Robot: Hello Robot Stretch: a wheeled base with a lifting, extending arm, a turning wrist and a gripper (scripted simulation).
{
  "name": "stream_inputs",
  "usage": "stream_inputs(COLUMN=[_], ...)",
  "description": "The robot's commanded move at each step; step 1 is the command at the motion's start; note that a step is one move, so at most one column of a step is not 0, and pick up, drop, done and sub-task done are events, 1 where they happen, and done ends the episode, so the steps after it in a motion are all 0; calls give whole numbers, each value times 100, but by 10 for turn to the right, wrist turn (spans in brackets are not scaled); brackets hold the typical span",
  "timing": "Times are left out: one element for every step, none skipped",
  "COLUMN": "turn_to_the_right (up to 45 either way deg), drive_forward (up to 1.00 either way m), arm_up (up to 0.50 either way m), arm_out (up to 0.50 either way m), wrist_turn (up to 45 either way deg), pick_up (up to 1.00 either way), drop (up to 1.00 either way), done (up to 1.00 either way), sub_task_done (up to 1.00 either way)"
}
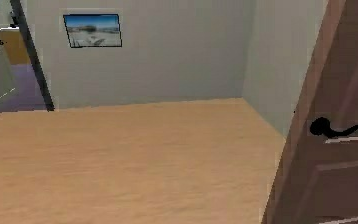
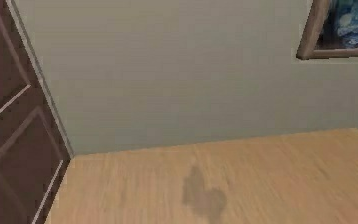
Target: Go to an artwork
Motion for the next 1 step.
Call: stream_inputs(turn_to_the_right=[0], drive_forward=[100], arm_up=[0], arm_out=[0], wrist_turn=[0], pick_up=[0], drop=[0], done=[0], sub_task_done=[0])
